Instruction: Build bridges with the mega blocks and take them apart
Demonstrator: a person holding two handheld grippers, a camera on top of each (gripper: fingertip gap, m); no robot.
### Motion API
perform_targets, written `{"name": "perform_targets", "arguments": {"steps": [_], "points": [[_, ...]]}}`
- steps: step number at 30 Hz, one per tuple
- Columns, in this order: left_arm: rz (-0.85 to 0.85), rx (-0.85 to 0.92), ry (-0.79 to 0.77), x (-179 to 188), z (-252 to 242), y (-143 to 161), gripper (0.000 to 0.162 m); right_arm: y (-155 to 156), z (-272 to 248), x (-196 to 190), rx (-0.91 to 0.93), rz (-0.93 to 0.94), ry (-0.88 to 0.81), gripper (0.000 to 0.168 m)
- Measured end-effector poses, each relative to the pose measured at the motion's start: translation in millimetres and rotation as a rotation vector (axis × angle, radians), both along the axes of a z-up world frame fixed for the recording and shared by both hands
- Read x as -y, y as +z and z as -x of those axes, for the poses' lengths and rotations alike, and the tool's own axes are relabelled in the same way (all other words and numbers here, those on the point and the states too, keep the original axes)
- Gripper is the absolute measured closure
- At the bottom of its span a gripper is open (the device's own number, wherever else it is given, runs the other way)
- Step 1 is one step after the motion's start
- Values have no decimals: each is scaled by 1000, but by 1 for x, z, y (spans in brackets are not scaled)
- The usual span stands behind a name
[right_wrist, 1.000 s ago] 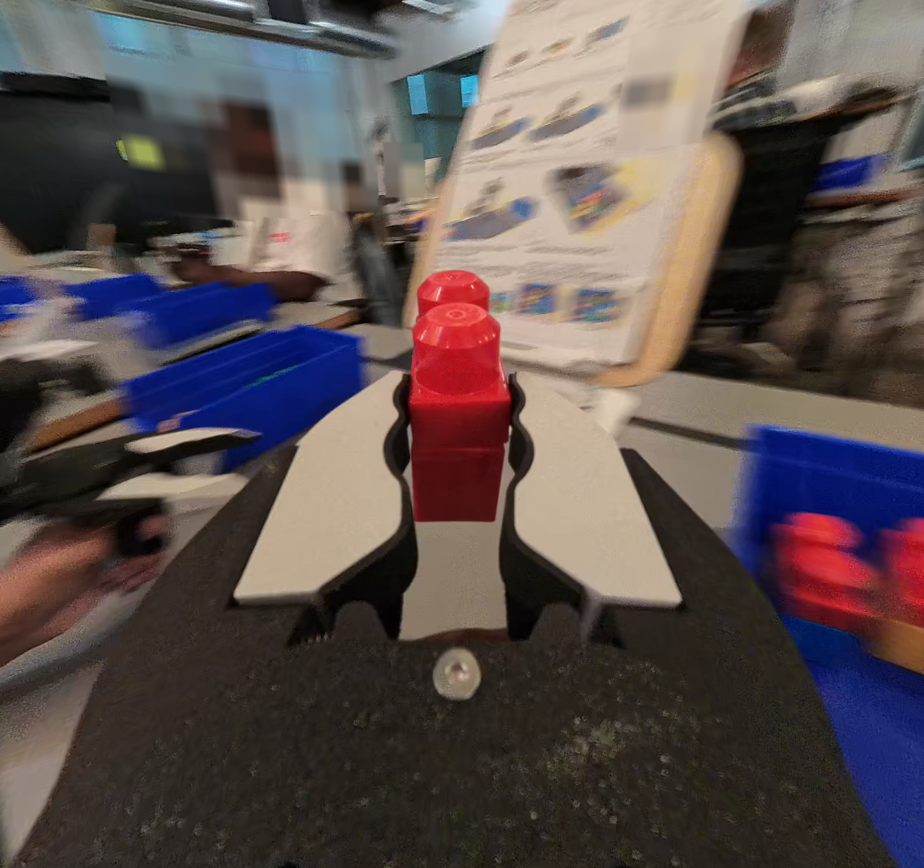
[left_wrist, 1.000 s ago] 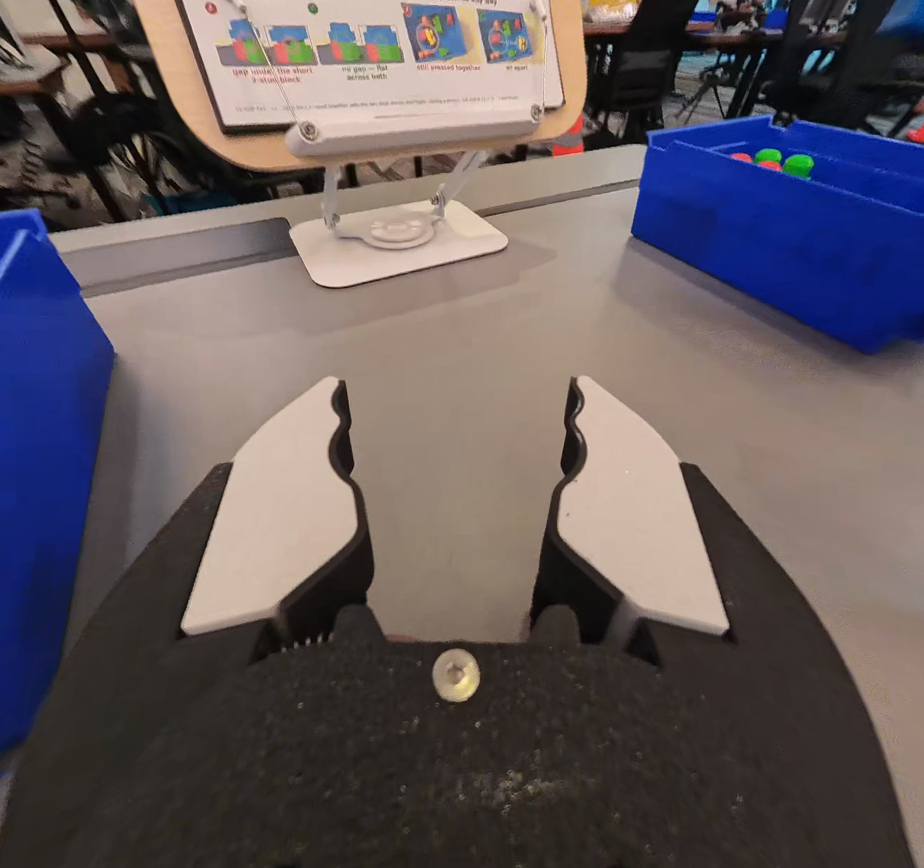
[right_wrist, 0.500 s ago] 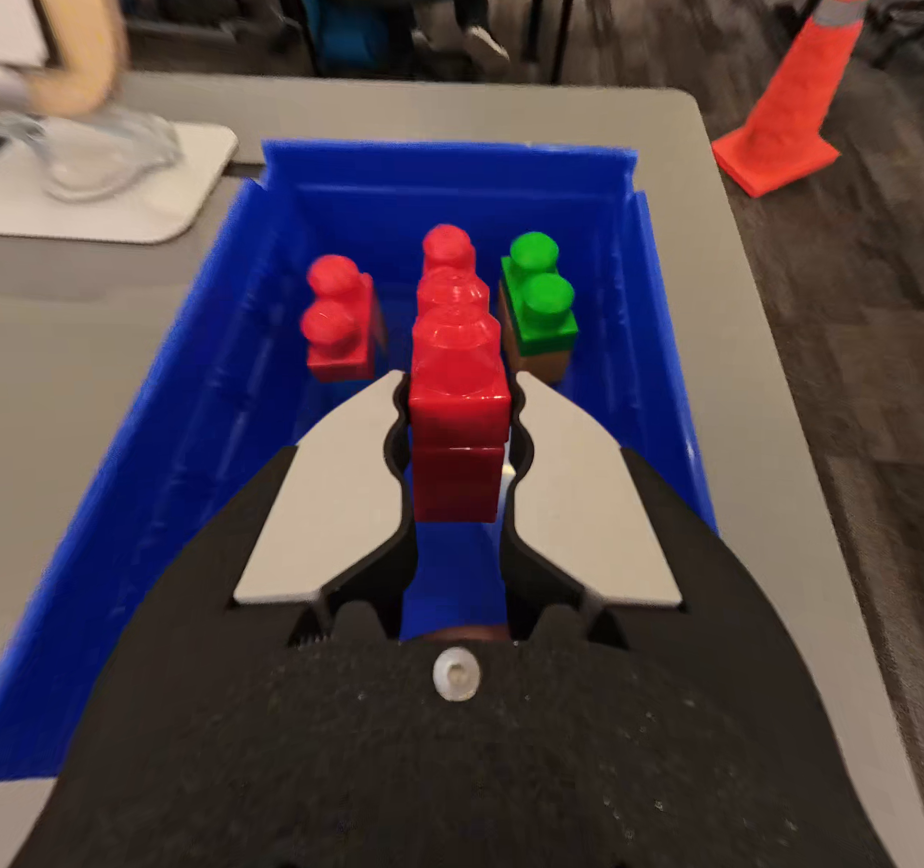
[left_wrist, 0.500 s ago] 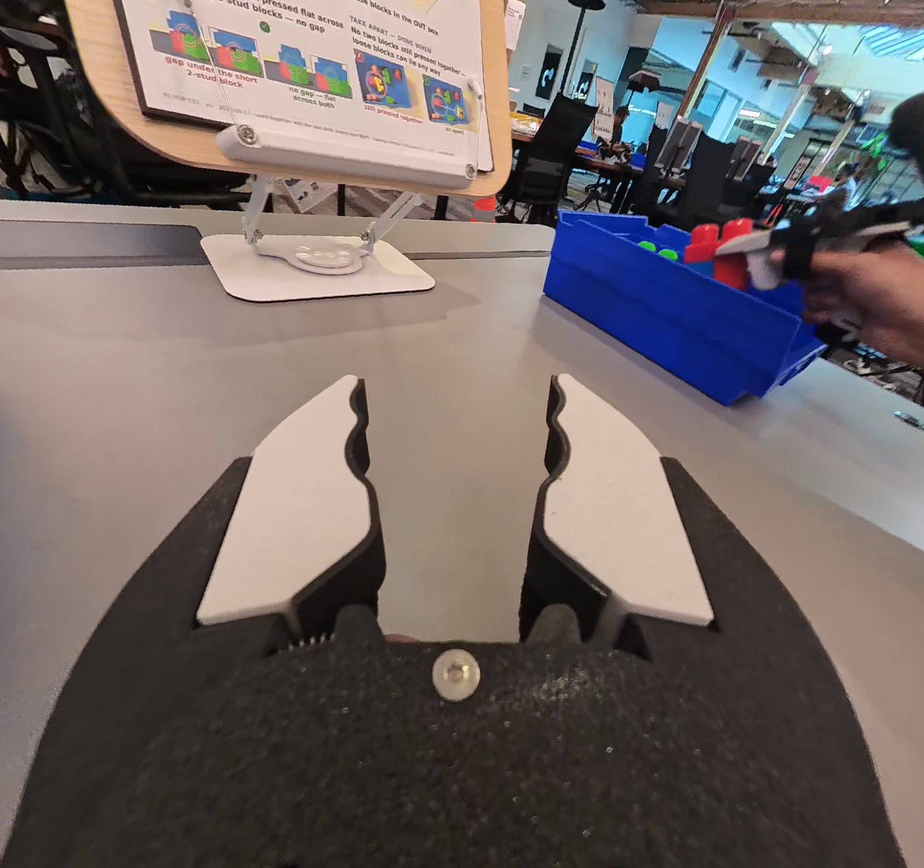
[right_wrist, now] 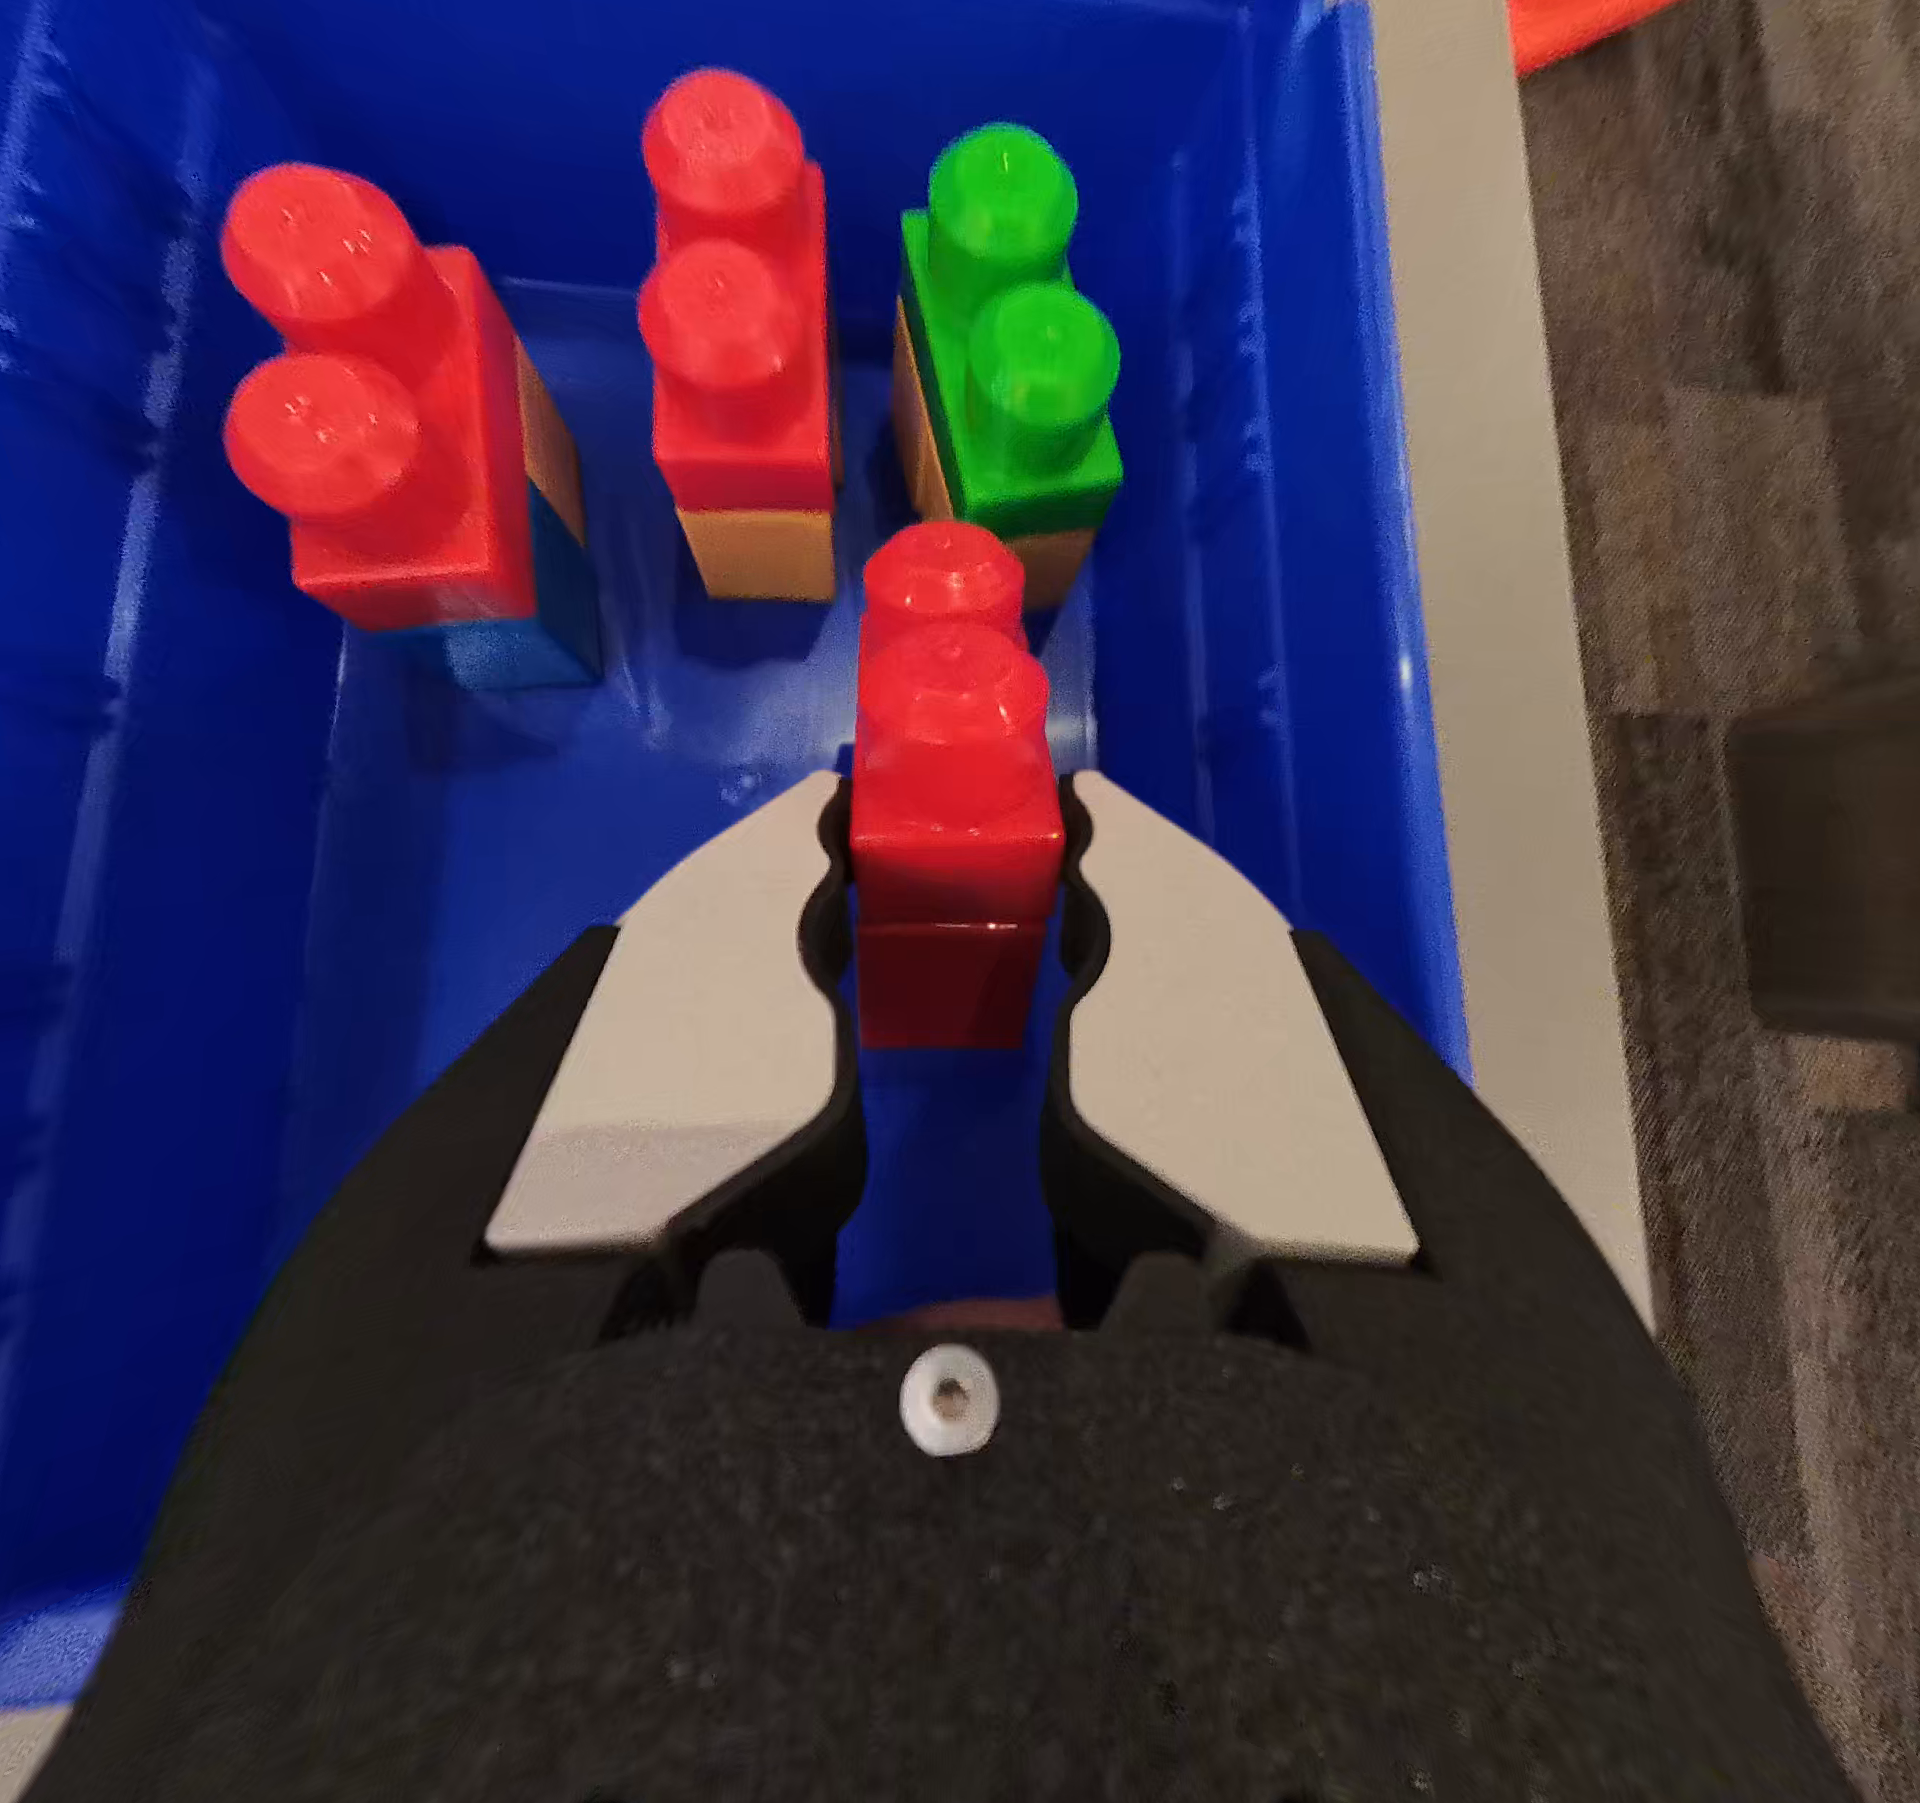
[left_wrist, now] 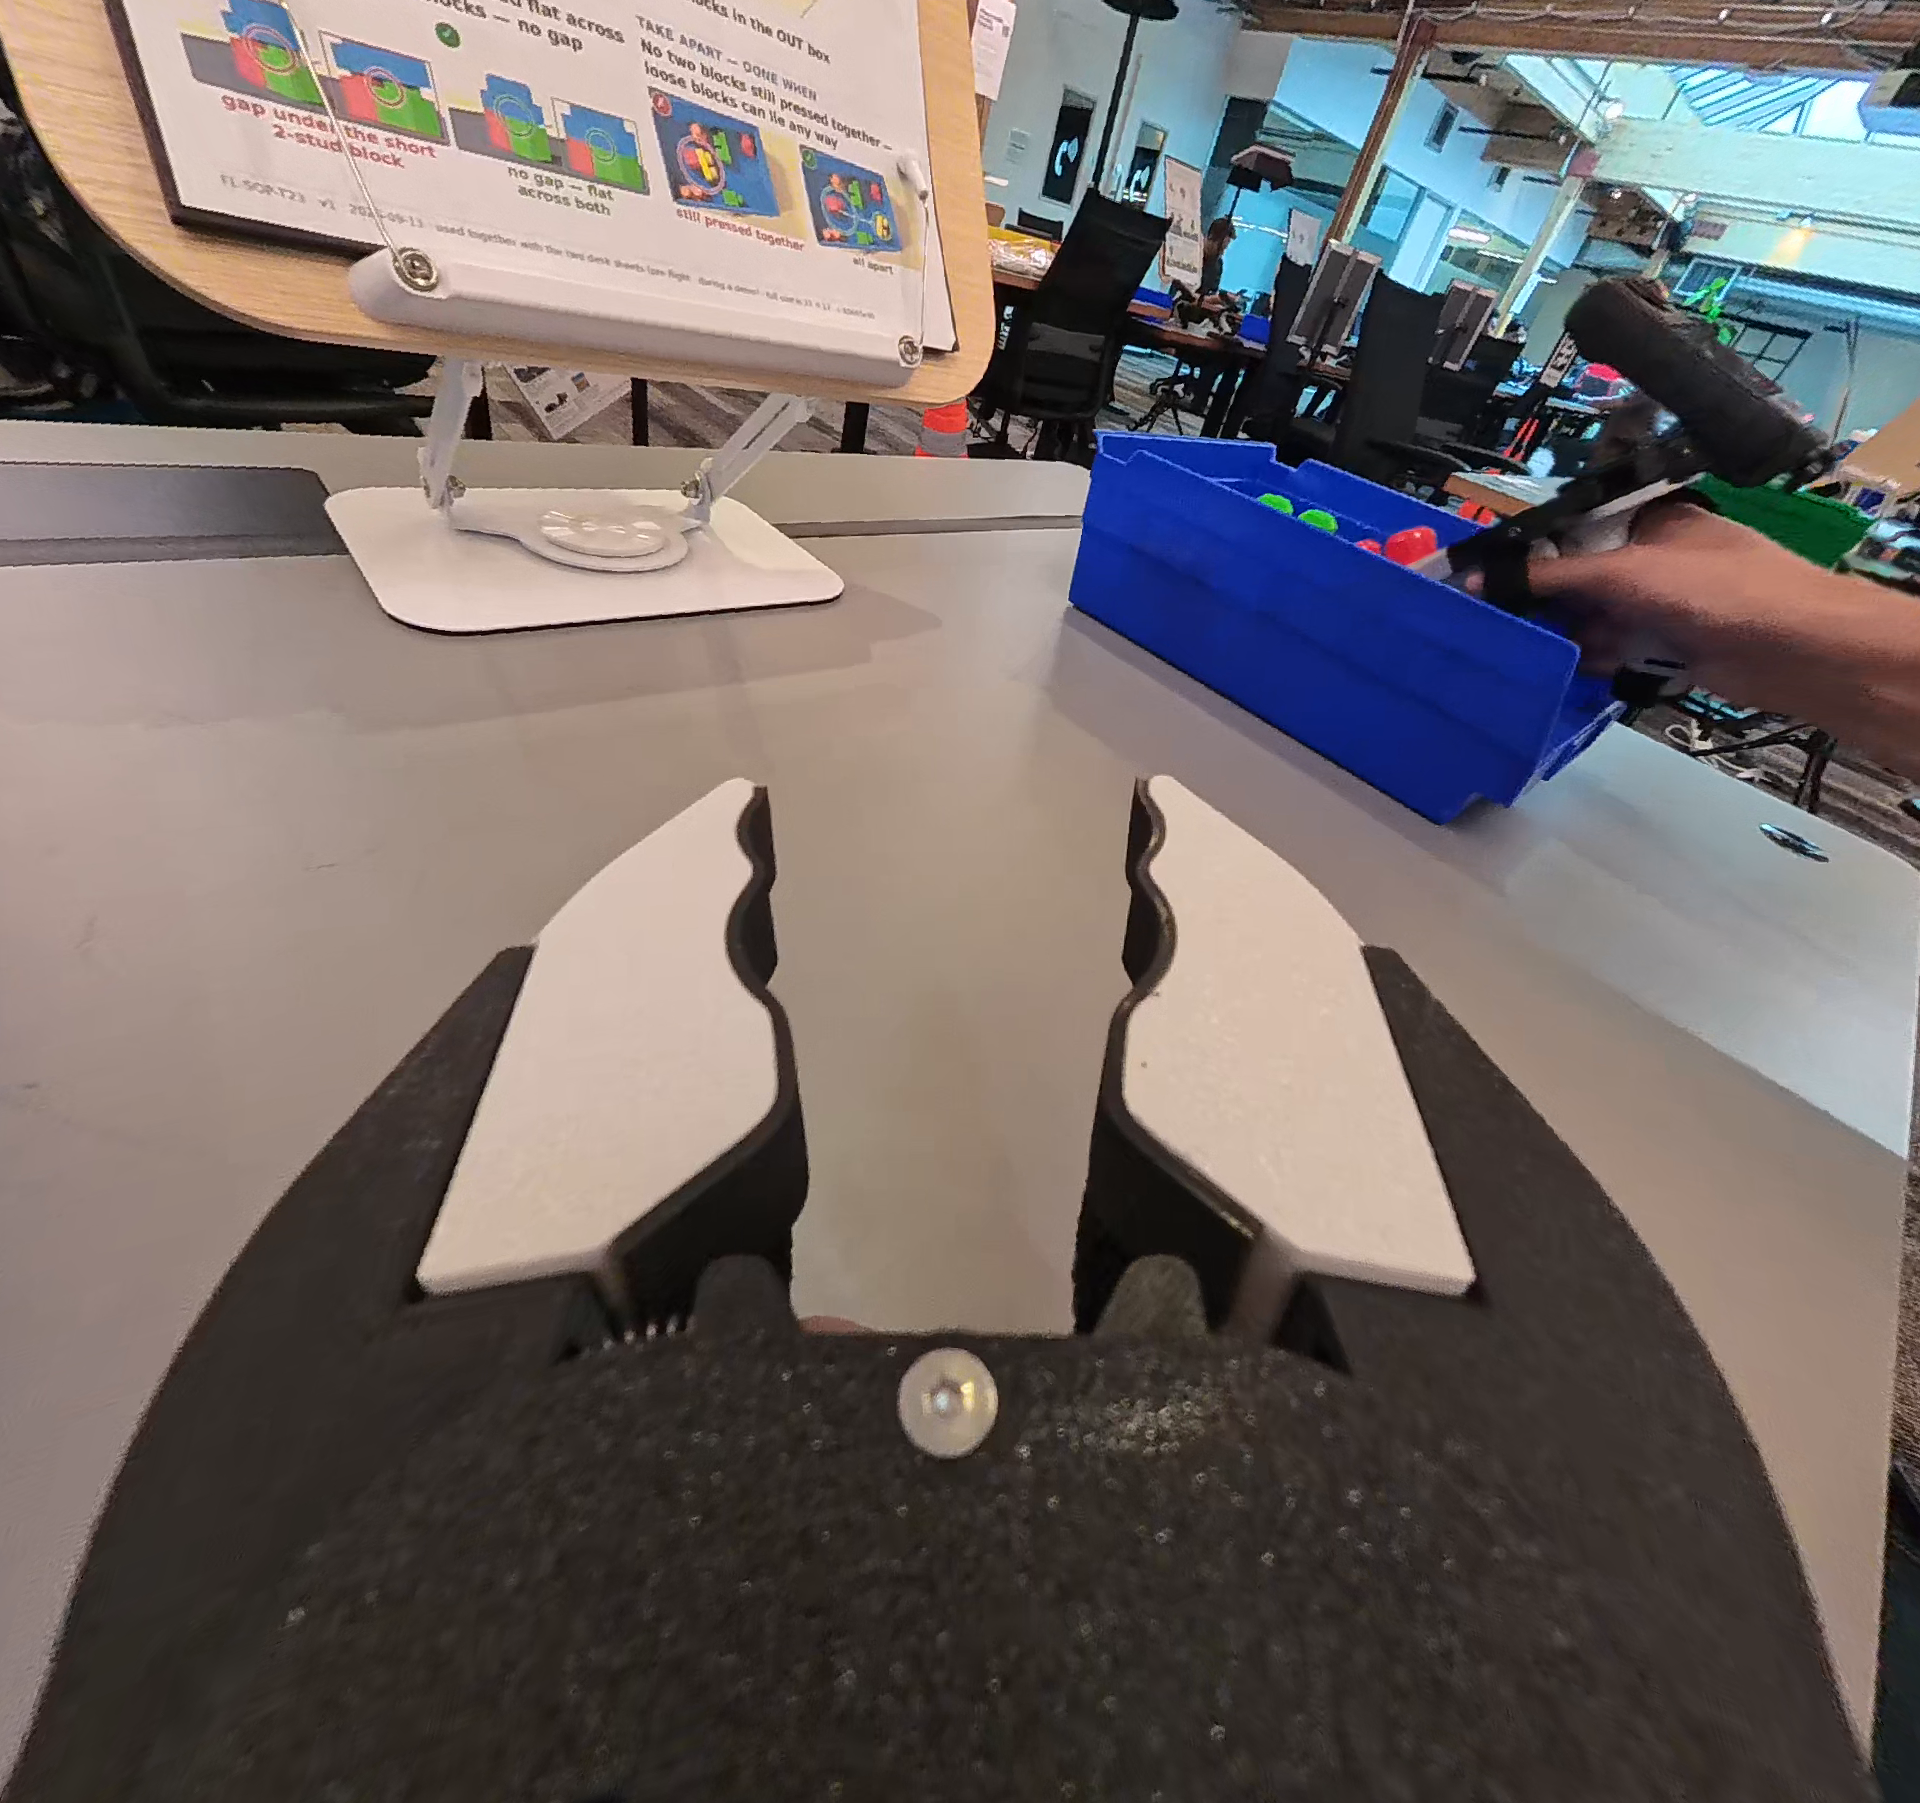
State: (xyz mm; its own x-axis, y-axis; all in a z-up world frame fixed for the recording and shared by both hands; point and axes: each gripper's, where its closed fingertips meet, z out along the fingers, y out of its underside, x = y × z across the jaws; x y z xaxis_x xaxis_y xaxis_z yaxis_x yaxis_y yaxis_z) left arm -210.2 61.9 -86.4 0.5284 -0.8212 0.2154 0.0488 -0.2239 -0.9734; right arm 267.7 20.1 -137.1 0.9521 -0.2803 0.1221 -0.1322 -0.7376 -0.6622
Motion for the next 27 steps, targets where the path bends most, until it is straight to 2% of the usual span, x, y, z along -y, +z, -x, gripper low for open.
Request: {"name": "perform_targets", "arguments": {"steps": [4,6,10,13,15,18,20,22,24,26,27], "points": [[3,4,-5,1,-1,0,97,-14,7,17,-56,75,-5,131],[7,5,-5,0,-1,0,97,-16,5,15,-62,45,-15,131],[18,4,-9,-1,-2,-2,97,-27,-2,13,-95,133,-58,131],[26,3,-11,-1,-2,-3,97,-39,3,19,-156,241,-85,121],[32,4,-16,-1,-2,-3,96,-29,13,23,-167,192,-76,117],[38,13,-18,0,-1,-3,95,24,30,43,-24,0,-50,110],[37,16,-11,0,0,-3,96,80,70,56,62,-231,33,108],[33,3,1,-1,1,-4,96,119,148,62,31,-452,217,110],[35,-44,30,-3,-1,-8,96,112,244,62,-153,-508,465,110],[58,-89,28,-1,-5,-11,96,77,321,63,-350,-445,657,103],[70,-117,27,1,-5,-13,94,60,344,62,-421,-427,701,102]]}}
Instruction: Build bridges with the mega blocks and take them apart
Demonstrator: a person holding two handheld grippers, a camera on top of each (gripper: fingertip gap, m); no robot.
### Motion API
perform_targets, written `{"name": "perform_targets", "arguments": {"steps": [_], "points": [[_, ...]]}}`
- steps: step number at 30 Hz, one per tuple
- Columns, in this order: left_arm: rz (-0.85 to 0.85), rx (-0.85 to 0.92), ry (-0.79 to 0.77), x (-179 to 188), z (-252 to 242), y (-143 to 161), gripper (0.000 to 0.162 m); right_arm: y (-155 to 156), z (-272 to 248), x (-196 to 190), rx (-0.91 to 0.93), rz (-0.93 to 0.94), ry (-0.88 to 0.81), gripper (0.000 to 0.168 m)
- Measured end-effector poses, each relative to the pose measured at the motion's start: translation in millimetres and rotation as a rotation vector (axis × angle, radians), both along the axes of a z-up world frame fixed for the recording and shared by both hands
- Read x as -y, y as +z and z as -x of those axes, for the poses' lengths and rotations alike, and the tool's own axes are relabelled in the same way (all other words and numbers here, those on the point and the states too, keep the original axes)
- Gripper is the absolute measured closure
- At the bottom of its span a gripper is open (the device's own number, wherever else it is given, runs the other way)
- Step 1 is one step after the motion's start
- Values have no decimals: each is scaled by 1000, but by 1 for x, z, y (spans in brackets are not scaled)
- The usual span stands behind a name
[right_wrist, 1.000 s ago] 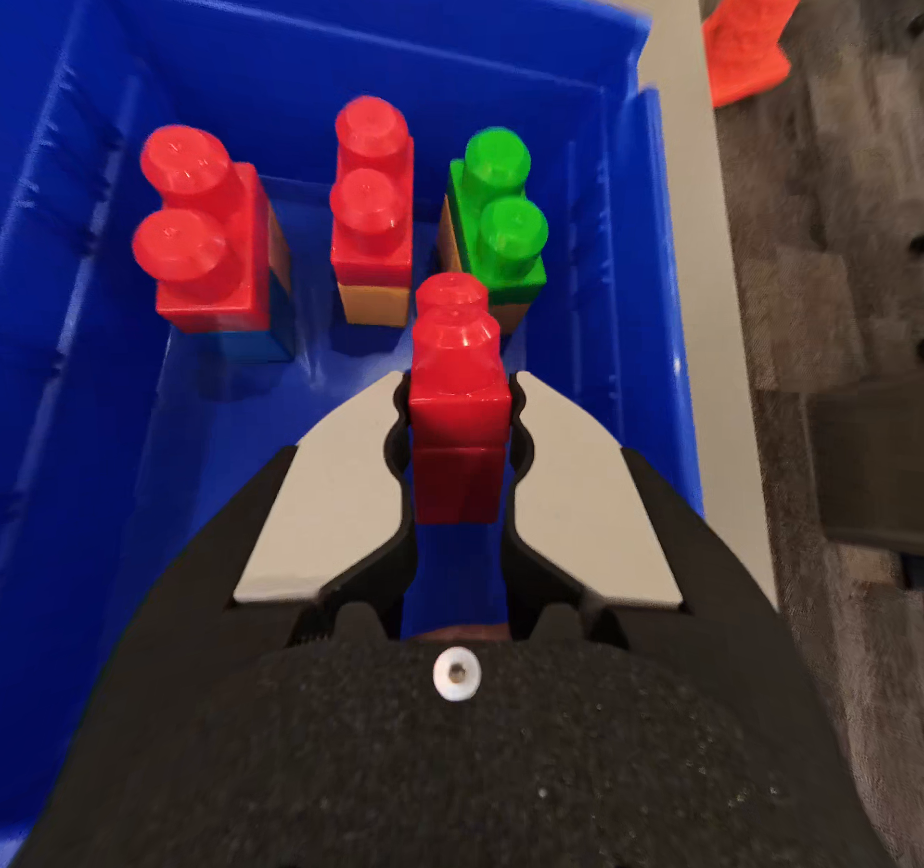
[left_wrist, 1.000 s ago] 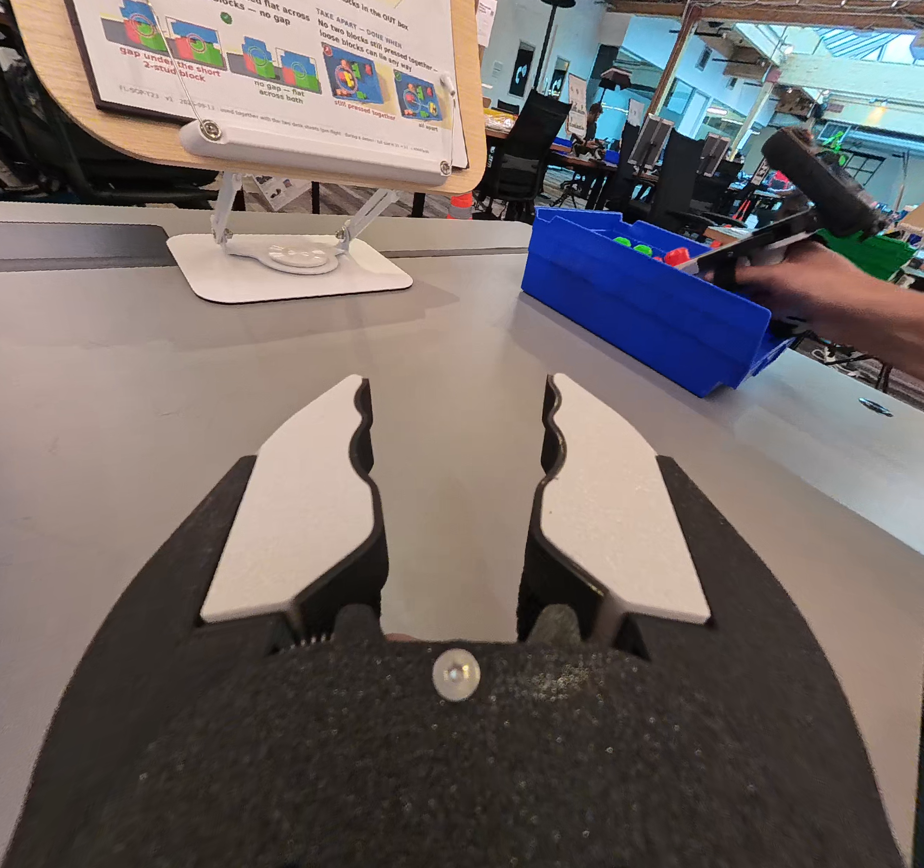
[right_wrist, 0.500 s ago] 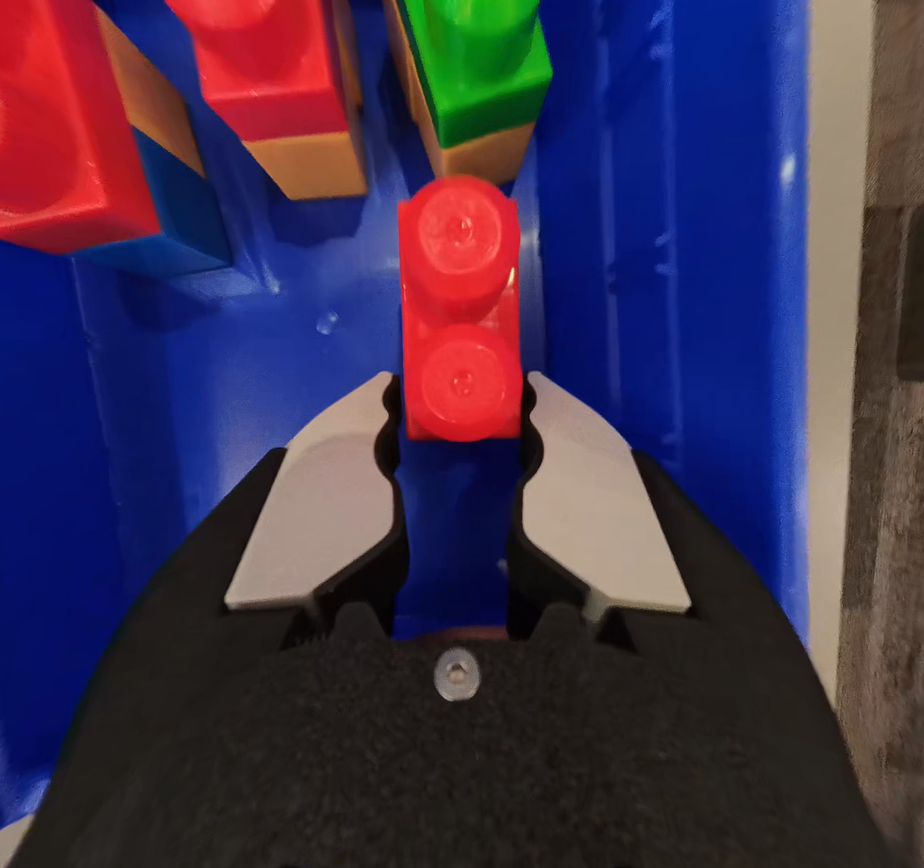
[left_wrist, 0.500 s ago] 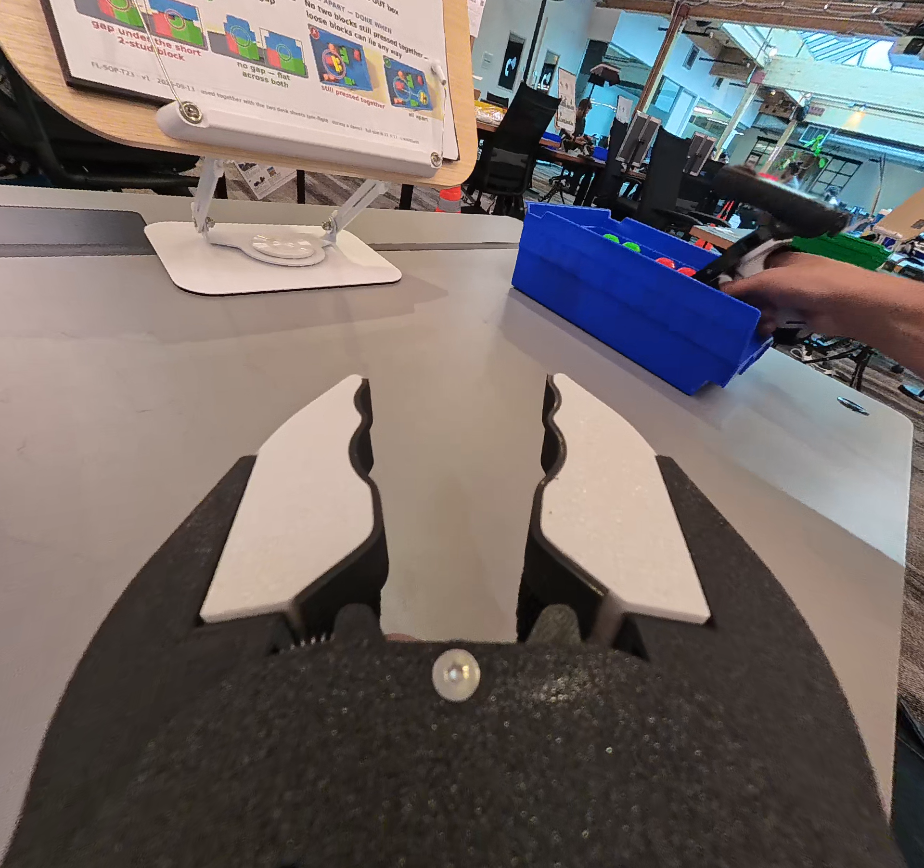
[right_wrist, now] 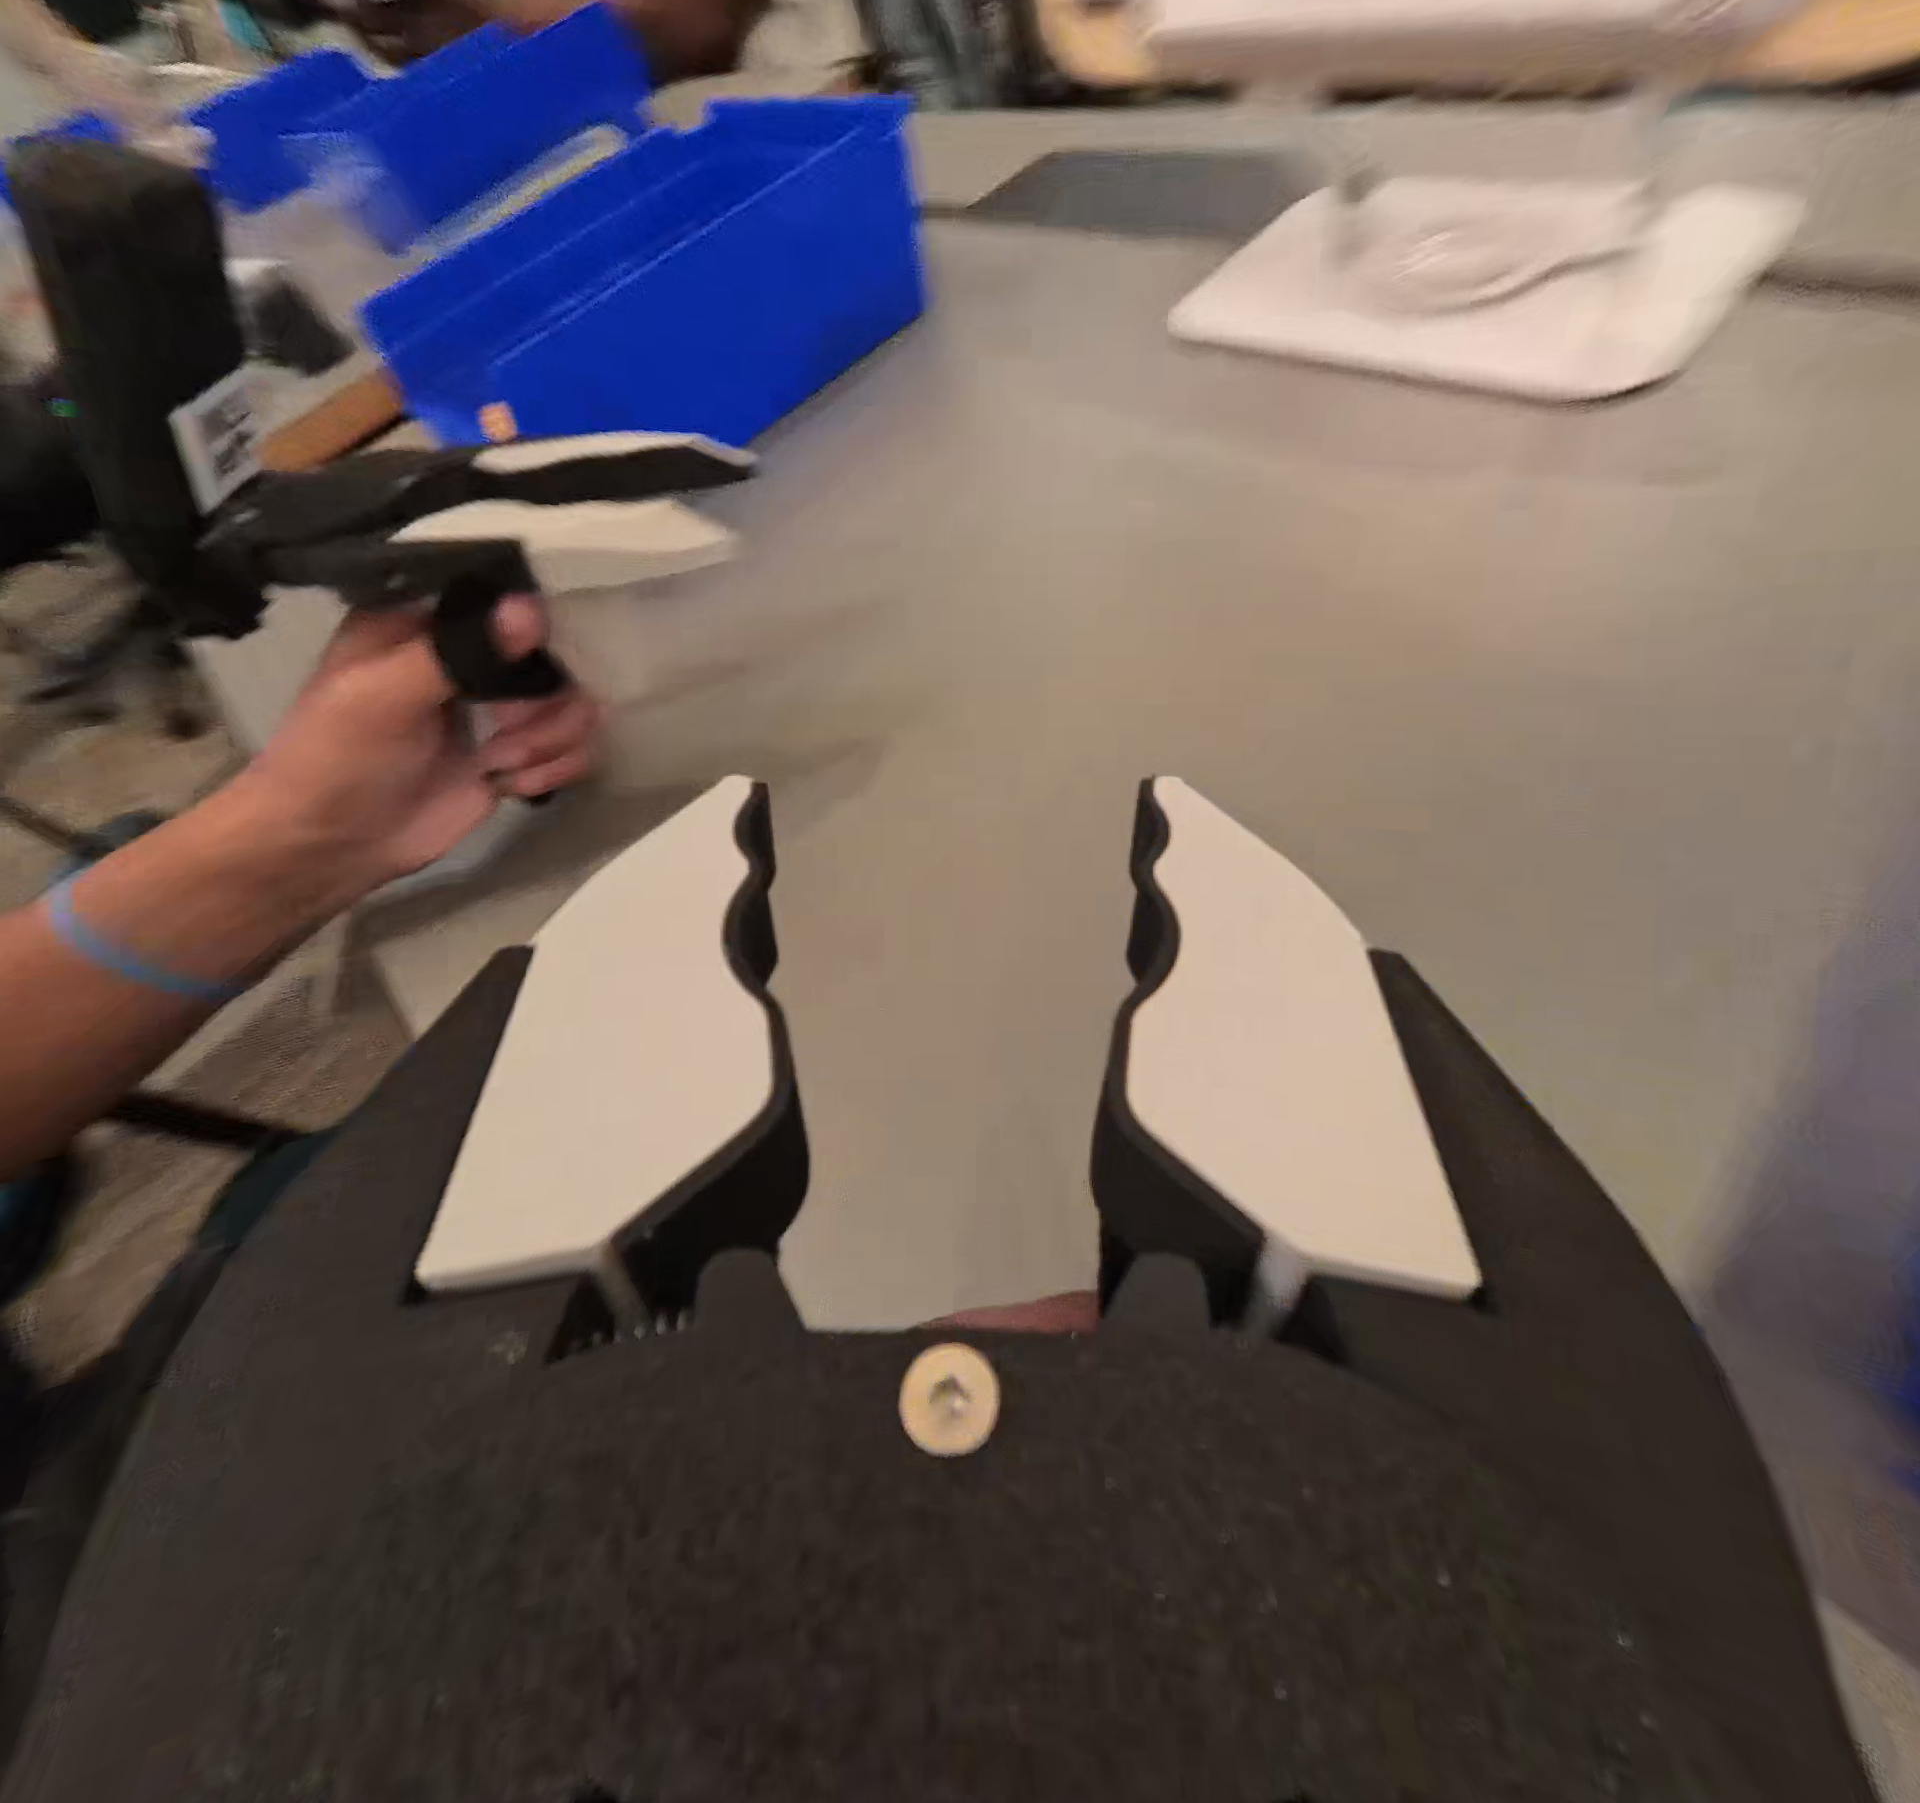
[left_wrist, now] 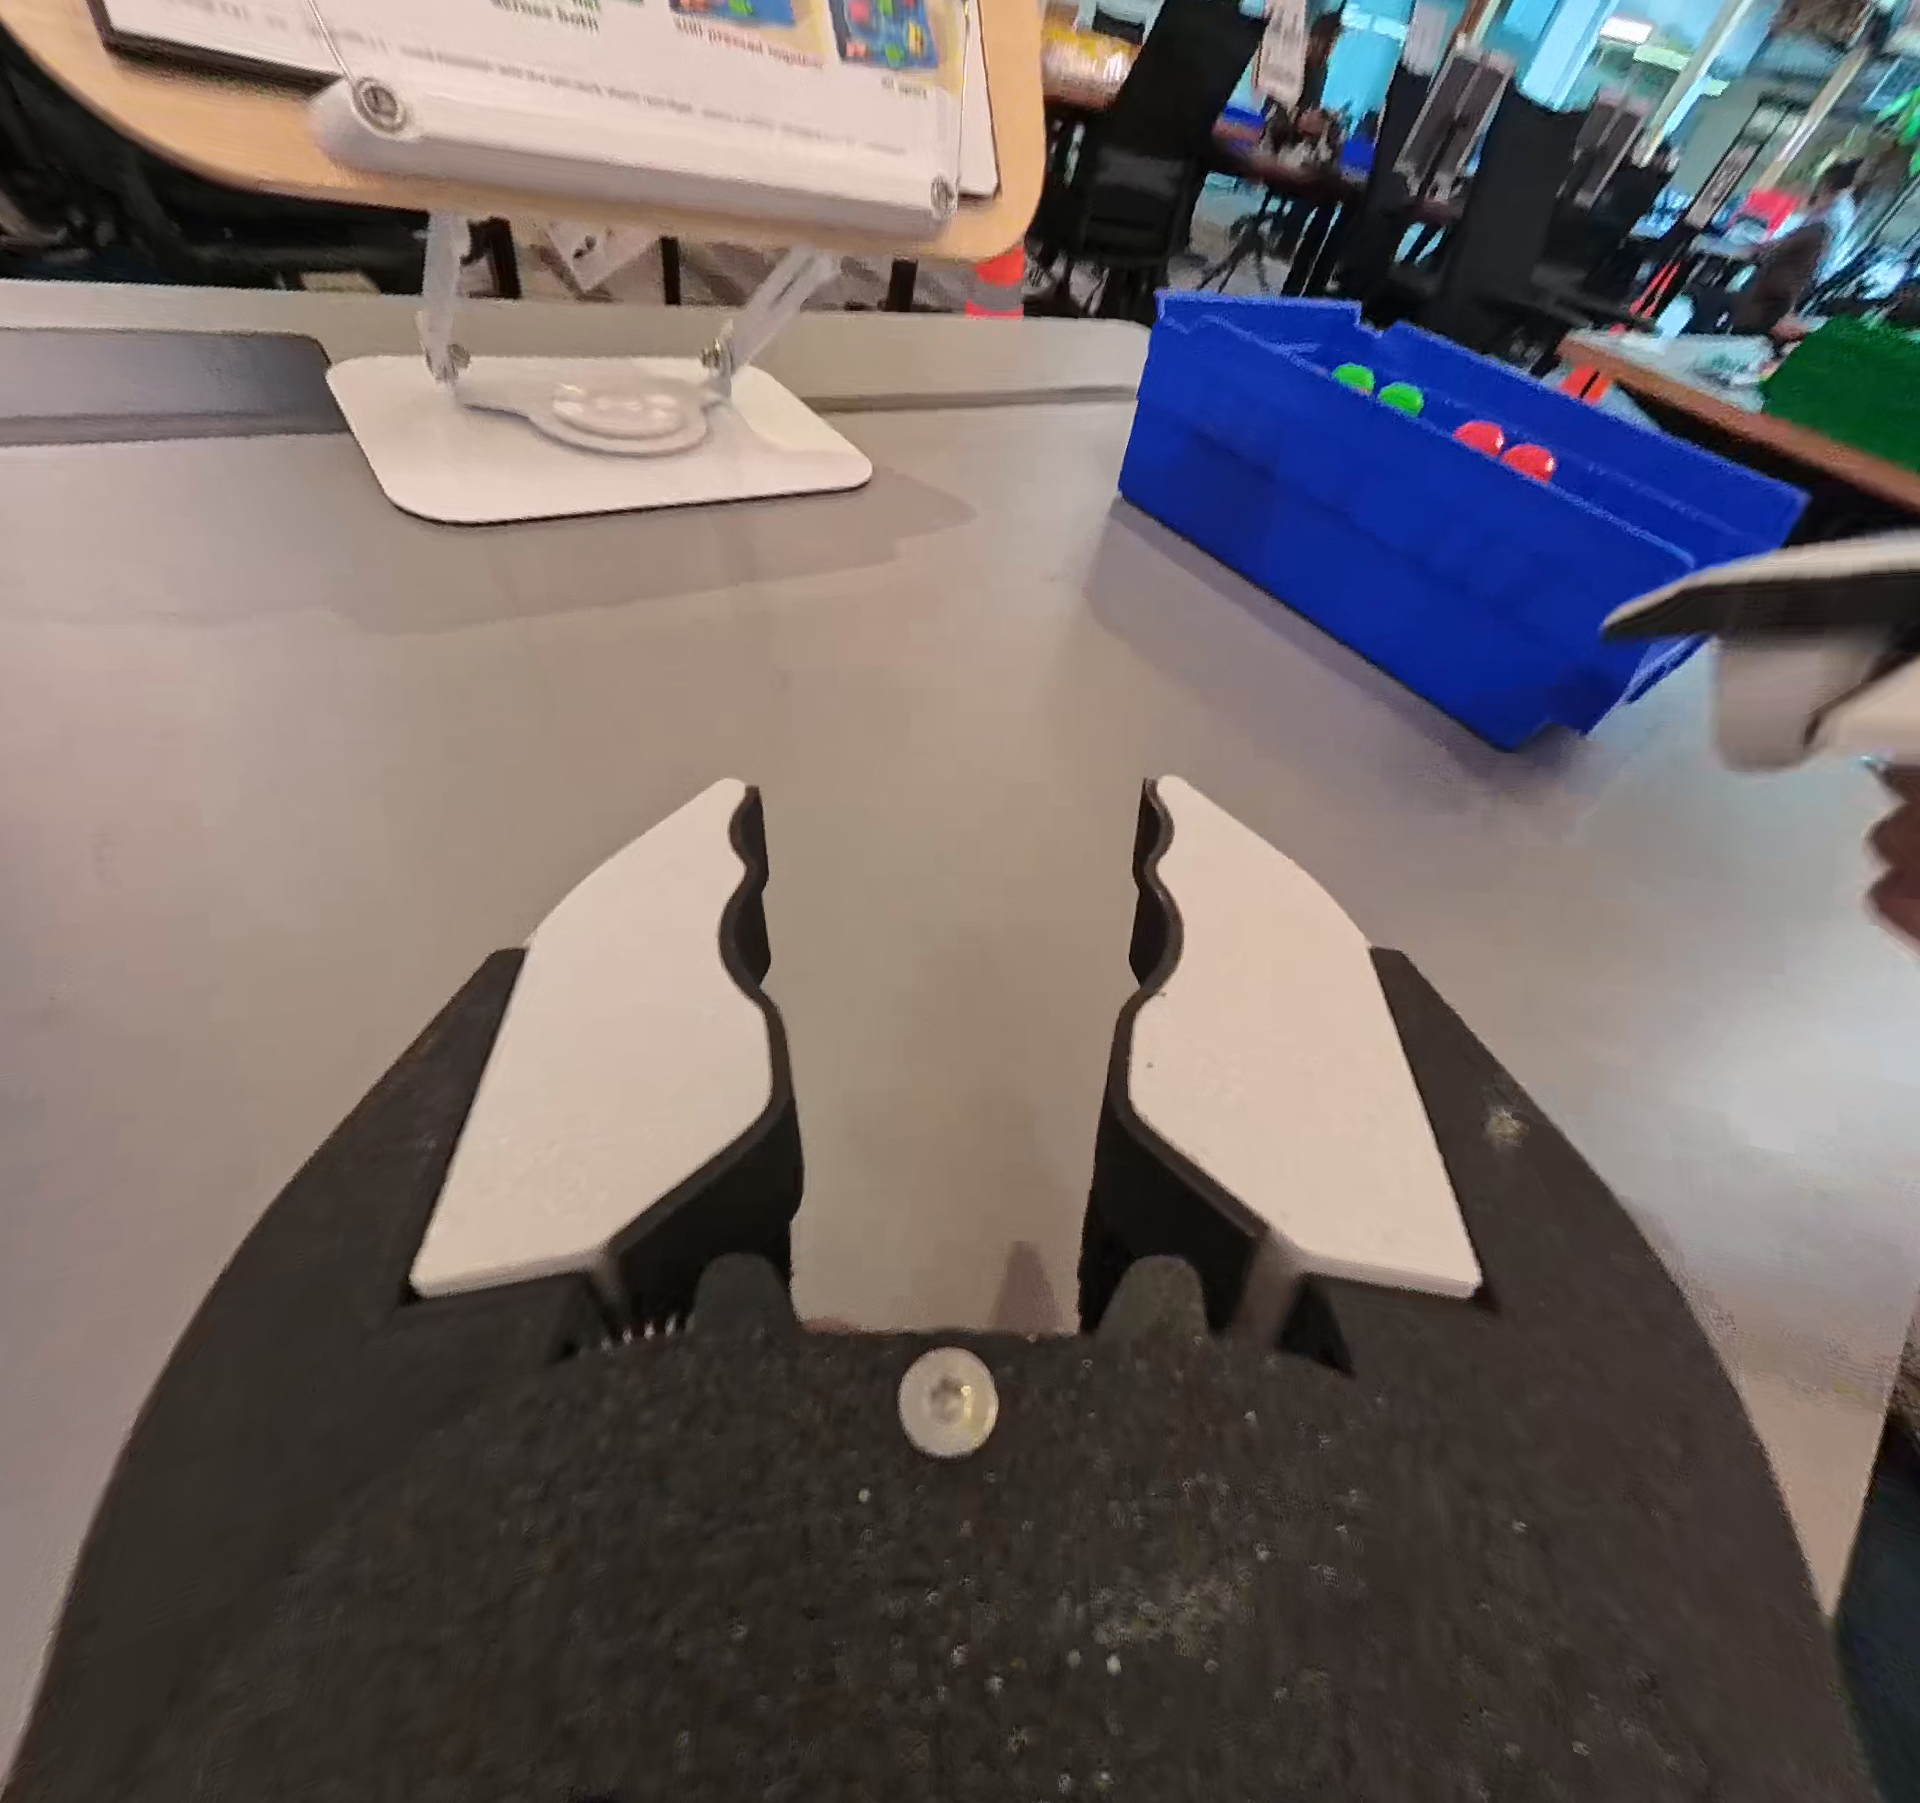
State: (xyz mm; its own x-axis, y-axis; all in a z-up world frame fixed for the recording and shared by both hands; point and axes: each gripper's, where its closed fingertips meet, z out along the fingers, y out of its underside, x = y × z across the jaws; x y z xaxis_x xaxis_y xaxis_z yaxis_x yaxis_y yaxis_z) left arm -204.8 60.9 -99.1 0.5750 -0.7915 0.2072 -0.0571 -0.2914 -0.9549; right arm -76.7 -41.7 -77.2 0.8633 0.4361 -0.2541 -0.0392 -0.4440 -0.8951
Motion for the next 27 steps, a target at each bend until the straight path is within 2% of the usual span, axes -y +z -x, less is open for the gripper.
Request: {"name": "perform_targets", "arguments": {"steps": [2,5,9,13,17,22,25,27], "points": [[2,-38,3,6,2,-2,95,-22,23,-5,-76,5,53,103],[-5,-49,16,18,11,-4,95,-51,21,-14,26,44,46,96],[19,-78,48,16,30,-11,93,-45,15,-20,-24,-6,33,99],[68,-53,74,13,50,-12,91,-49,6,-18,34,-27,28,100],[84,-47,109,20,64,-12,90,-33,6,-31,-37,-54,45,103],[53,-78,168,23,75,-8,90,-23,11,-46,-26,-72,58,103],[56,-63,234,21,100,4,88,-27,16,-43,-19,-58,65,103],[25,-61,356,4,142,27,92,-27,18,-41,-10,-60,69,103]]}}
